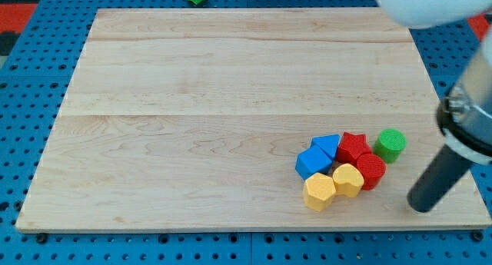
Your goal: Push the yellow heart into the blue triangle and red star
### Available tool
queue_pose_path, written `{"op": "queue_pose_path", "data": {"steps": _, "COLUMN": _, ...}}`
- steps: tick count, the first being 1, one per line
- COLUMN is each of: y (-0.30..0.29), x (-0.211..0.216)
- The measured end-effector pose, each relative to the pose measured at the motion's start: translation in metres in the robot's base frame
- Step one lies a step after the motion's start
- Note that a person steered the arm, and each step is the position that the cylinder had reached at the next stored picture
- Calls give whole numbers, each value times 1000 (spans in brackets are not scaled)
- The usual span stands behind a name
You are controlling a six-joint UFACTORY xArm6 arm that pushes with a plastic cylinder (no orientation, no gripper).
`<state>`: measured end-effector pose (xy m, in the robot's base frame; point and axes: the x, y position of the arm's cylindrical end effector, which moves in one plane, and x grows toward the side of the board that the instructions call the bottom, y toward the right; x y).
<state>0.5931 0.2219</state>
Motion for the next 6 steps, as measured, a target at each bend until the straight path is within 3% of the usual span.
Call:
{"op": "queue_pose_path", "data": {"steps": 2, "y": -103, "x": 2}}
{"op": "queue_pose_path", "data": {"steps": 5, "y": -108, "x": -33}}
{"op": "queue_pose_path", "data": {"steps": 6, "y": -102, "x": 14}}
